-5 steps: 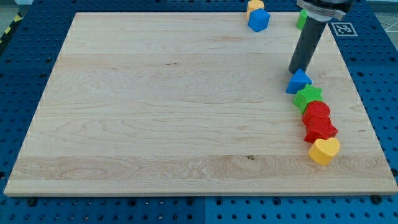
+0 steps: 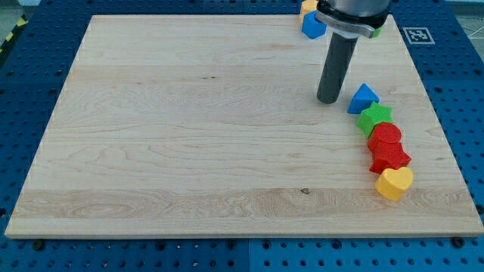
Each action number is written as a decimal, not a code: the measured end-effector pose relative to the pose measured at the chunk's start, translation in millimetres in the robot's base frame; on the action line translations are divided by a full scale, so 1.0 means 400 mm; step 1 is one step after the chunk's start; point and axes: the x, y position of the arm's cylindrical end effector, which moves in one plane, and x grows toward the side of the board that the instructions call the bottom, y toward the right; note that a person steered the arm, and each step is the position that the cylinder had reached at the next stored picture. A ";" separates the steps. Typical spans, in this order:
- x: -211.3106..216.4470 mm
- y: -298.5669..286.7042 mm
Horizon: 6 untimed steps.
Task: Push the blue triangle a bit right
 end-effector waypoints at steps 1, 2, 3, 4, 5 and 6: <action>0.003 0.000; 0.003 0.000; 0.004 0.000; 0.005 0.000; 0.006 0.000; 0.006 0.001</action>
